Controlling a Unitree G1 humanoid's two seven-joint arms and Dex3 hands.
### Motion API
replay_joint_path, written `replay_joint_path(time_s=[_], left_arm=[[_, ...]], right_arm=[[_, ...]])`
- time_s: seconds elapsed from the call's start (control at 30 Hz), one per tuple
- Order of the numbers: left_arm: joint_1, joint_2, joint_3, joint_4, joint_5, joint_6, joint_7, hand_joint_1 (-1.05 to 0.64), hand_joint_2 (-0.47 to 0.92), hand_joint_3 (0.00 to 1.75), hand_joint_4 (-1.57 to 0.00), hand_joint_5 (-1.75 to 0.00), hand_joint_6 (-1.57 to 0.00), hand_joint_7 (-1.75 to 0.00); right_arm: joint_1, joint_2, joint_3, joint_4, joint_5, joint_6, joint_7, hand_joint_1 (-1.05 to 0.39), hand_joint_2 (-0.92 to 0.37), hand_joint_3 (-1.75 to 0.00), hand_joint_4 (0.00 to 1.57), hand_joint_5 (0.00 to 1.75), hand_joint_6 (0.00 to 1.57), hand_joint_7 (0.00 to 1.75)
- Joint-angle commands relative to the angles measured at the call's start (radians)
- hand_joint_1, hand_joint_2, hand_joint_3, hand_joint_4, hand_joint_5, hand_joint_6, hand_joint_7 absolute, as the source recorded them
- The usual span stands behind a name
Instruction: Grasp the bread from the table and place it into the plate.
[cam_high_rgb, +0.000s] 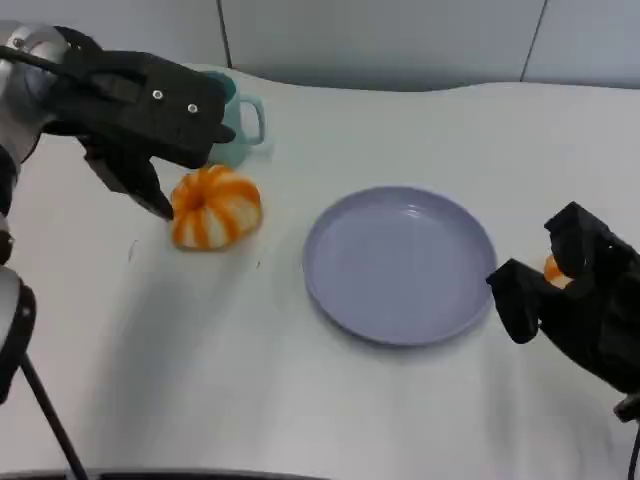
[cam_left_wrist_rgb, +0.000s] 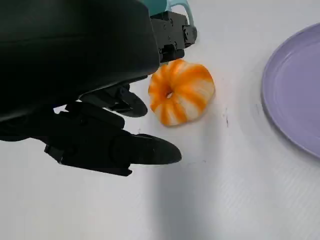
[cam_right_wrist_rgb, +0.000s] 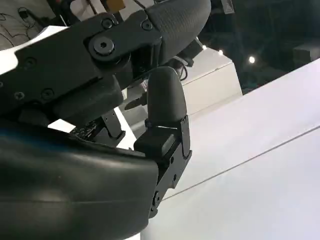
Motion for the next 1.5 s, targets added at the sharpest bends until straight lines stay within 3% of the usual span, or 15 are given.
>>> replay_joint_path(time_s=[0.03,0.13,0.33,0.47,0.63,0.97,1.03,1.17,1.37,1.5], left_arm=[[-0.060,-0.008,-0.022,0.016,0.038,0.036,0.076,-0.33,0.92,0.19,-0.62,0.00,-0.45,0.00],[-0.048,-0.078,-0.048,0.060,0.076,0.113,0.182,-0.35,0.92,0.18,-0.57,0.00,-0.46,0.00],[-0.053,-0.083,-0.053,0.072,0.082,0.116,0.199,-0.35,0.92,0.18,-0.56,0.00,-0.46,0.00],[-0.006,-0.173,-0.135,0.117,0.173,0.257,0.269,-0.36,0.92,0.26,-0.51,0.00,-0.43,0.00],[0.022,-0.208,-0.146,0.130,0.199,0.315,0.310,-0.37,0.92,0.28,-0.48,0.00,-0.42,0.00],[0.037,-0.215,-0.169,0.135,0.227,0.345,0.337,-0.37,0.92,0.28,-0.48,0.00,-0.42,0.00],[0.052,-0.219,-0.198,0.140,0.257,0.382,0.360,-0.32,0.92,0.27,-0.37,0.00,-0.36,0.00],[0.064,-0.225,-0.203,0.143,0.270,0.431,0.384,-0.28,0.92,0.24,-0.33,0.00,-0.35,0.00],[0.079,-0.230,-0.209,0.146,0.278,0.498,0.411,-0.27,0.92,0.16,-0.39,-0.02,-0.46,-0.04],[0.101,-0.210,-0.237,0.140,0.312,0.481,0.547,-0.37,0.92,0.09,-0.48,-0.04,-0.52,-0.03]], right_arm=[[0.003,-0.008,-0.006,-0.003,0.003,-0.006,-0.004,-0.42,-0.84,0.00,0.86,1.75,0.65,1.75],[0.008,-0.006,-0.004,-0.011,-0.001,-0.008,-0.013,-0.42,-0.84,0.00,0.87,1.75,0.66,1.75],[0.009,-0.007,-0.002,-0.011,0.001,-0.009,-0.014,-0.42,-0.83,0.00,0.87,1.75,0.66,1.75],[0.005,0.005,-0.004,0.003,0.014,-0.017,0.003,-0.41,-0.84,0.00,0.88,1.75,0.67,1.75],[0.006,0.001,-0.010,0.005,0.025,-0.002,0.013,-0.39,-0.84,0.00,0.87,1.75,0.66,1.75],[0.007,-0.002,-0.011,0.007,0.031,0.001,0.017,-0.39,-0.84,0.00,0.86,1.75,0.66,1.75],[0.009,-0.004,-0.013,0.005,0.031,0.000,0.015,-0.39,-0.84,0.00,0.86,1.75,0.66,1.75],[0.011,-0.006,-0.014,0.005,0.030,-0.003,0.018,-0.39,-0.83,0.00,0.86,1.75,0.66,1.75],[0.011,-0.008,-0.016,0.010,0.034,-0.003,0.030,-0.39,-0.84,0.00,0.85,1.75,0.66,1.73],[0.013,-0.011,-0.018,0.010,0.026,-0.017,0.031,-0.40,-0.84,0.00,0.86,1.75,0.66,1.74]])
